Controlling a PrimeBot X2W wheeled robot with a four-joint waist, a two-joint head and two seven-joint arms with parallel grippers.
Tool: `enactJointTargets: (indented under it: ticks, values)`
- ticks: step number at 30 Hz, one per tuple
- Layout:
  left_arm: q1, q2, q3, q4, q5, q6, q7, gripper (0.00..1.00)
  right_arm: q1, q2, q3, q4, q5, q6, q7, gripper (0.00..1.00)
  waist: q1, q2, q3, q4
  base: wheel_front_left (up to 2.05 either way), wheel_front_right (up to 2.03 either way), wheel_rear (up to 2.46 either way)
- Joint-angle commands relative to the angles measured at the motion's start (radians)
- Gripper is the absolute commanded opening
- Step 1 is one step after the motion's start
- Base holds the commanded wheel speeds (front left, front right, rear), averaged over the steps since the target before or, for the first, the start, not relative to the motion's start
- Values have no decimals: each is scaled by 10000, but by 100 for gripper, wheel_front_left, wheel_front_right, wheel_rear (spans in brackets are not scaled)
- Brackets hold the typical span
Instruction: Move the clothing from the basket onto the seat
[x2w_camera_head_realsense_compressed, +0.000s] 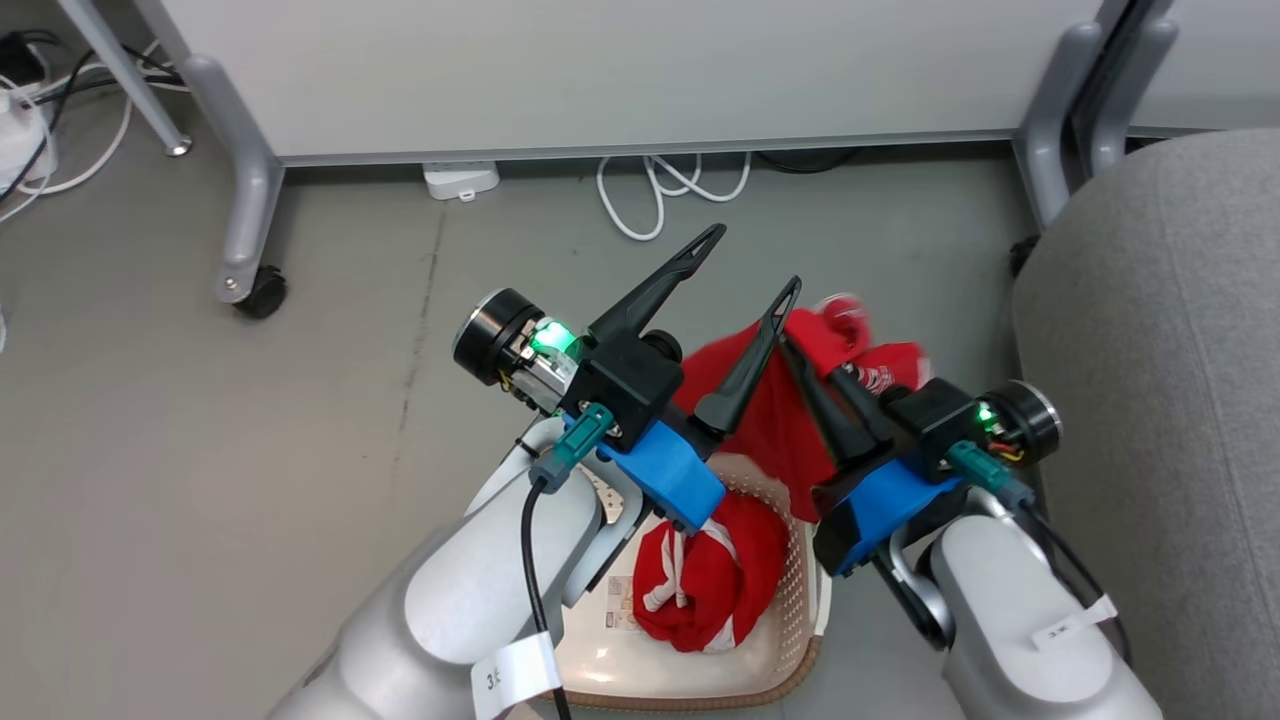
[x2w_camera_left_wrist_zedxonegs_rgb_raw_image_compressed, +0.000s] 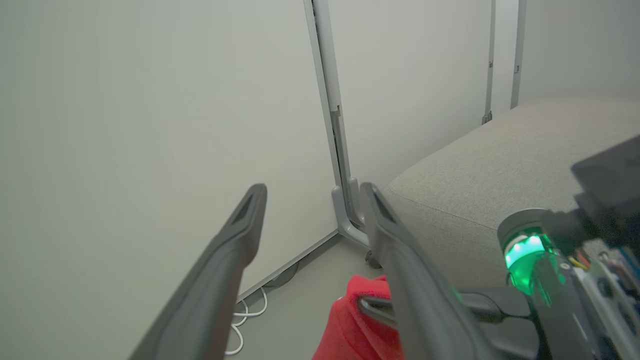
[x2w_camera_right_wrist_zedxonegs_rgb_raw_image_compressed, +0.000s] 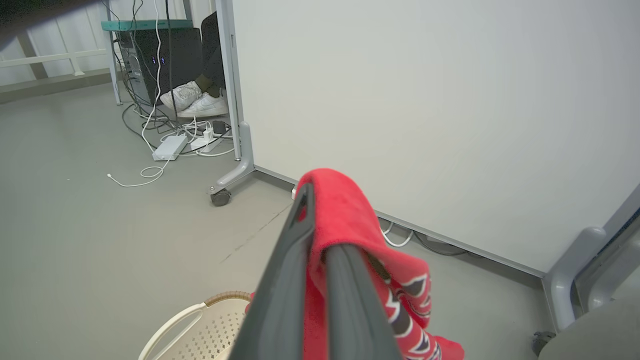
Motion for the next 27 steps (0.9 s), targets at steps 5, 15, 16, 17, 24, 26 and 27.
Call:
enactJointTargets:
  ticks: [5,15,16,17,24,26,27]
  values:
    - [150,157,36,13,119,5,-43,100,-24,-111,-747,-335,-256,1,-8,0,0,0,197,-557,0,0,0]
    - [252,317,-84,28,283,-89,-38,100,81,-238,-1678,-1303,-308,1,-6,0,0,0,602,-1881,0,0,0]
    - [245,326,-101,33,304,-106,-38,100,115,-242,-1721,-1411,-293,1,-8,0,0,0,631,-2022,0,0,0]
    - [246,336,-103,27,320,-92,-38,100,139,-250,-1746,-1504,-273,1,-6,0,0,0,665,-2170,0,0,0]
    - [340,473,-86,-41,342,-95,-38,100,519,-220,-2174,-2208,-207,1,-7,0,0,0,819,-3152,0,0,0]
    - [352,505,-124,-31,365,-106,-37,100,672,-239,-2353,-2406,-221,1,-6,0,0,0,859,-3411,0,0,0]
    - [359,511,-155,-17,379,-112,-37,100,758,-236,-2463,-2506,-227,1,-6,0,0,0,877,-3528,0,0,0]
